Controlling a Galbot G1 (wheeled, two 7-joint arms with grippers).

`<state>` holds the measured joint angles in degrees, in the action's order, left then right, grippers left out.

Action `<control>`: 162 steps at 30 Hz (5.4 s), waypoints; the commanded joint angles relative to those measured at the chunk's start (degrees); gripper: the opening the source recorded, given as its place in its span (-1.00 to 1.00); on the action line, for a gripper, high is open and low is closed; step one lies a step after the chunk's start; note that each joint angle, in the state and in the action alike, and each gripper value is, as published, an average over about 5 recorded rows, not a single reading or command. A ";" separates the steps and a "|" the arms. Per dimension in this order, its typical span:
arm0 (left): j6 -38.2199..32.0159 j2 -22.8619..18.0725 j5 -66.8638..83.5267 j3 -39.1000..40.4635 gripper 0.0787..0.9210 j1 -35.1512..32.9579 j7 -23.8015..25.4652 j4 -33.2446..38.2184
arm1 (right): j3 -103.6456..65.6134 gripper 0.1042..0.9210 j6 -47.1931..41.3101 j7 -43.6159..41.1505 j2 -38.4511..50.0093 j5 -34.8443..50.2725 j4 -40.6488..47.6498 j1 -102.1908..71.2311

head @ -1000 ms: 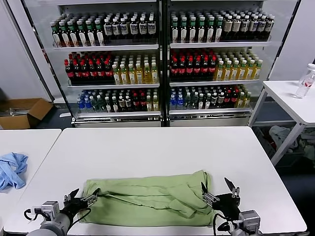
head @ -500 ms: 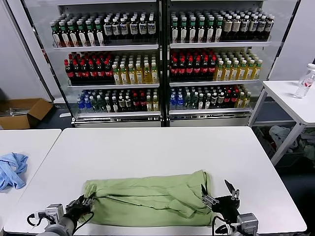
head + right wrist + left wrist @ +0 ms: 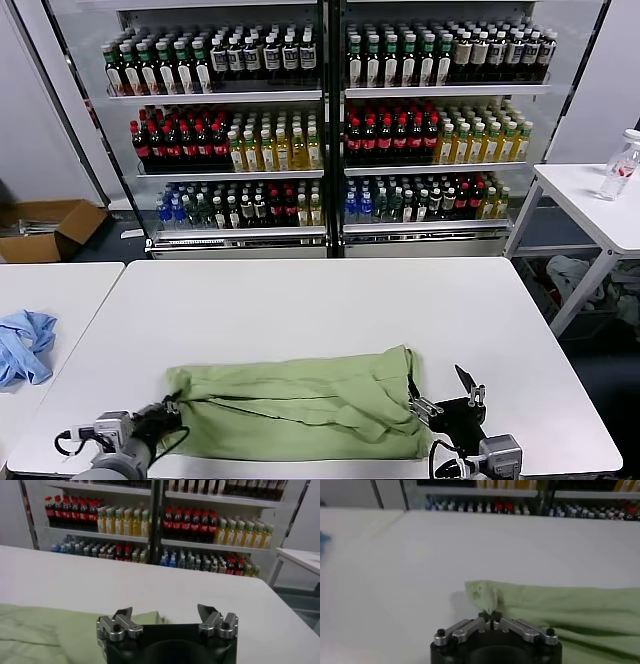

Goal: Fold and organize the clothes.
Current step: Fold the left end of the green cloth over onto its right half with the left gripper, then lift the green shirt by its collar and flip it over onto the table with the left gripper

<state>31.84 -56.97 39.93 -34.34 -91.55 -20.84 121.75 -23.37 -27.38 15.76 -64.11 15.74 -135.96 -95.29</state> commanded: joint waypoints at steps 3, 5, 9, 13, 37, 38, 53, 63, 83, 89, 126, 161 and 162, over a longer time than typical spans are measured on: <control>0.29 7.76 -11.74 -28.64 -0.98 -2.42 3.78 -1.72 | -0.15 0.76 0.73 0.11 2.07 -0.14 0.33 1.74; 0.96 8.34 -8.34 -31.77 -0.98 -3.50 5.77 -2.01 | 0.10 0.76 1.37 0.26 1.95 -0.23 0.38 1.77; 1.31 6.15 9.75 -28.70 -0.98 -3.63 6.42 4.87 | 0.48 0.76 2.29 0.45 1.75 -0.50 0.45 2.15; 1.34 2.67 18.05 -15.60 -0.98 -2.60 5.53 13.76 | -0.26 0.76 2.21 0.42 1.82 -0.64 0.14 1.80; 1.20 -9.66 2.91 16.82 -0.98 13.86 9.31 1.22 | -0.82 0.76 1.70 0.44 0.06 -2.08 0.79 0.23; 1.19 -10.34 1.78 17.69 -0.95 14.20 9.72 0.51 | -0.62 0.76 1.70 0.43 0.24 -2.13 0.98 0.43; -3.78 -3.76 -2.71 -2.94 0.00 1.52 12.80 4.33 | 1.76 0.76 0.92 0.29 1.21 -2.21 1.60 3.10; -2.74 -4.97 -10.05 -9.77 0.66 0.33 15.01 -8.28 | 2.85 0.76 0.87 0.36 1.14 -2.24 2.60 3.89; -0.87 -7.01 0.25 -4.87 0.63 2.35 15.99 -8.80 | 3.63 0.76 0.72 0.55 0.44 -2.79 2.55 2.88; -0.87 -7.34 0.18 -3.31 0.22 2.61 16.12 -8.79 | 3.61 0.76 0.71 0.60 0.37 -2.78 2.66 3.14; 1.40 3.75 19.81 -27.12 -0.94 -0.87 23.79 5.38 | 0.80 0.76 0.93 1.15 -0.06 -2.47 2.30 3.30; -8.49 -23.01 -16.90 21.98 -0.55 13.41 18.79 1.33 | 2.36 0.76 -0.52 0.93 2.14 0.70 4.54 10.24; -8.78 -21.87 -16.98 20.64 -0.49 12.50 19.64 2.68 | 3.54 0.76 -0.74 0.92 1.96 1.61 5.18 11.39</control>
<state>26.53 -78.40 28.78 -16.48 -77.79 -4.18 121.55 -23.72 -27.38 16.72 -62.41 14.44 -133.10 -90.23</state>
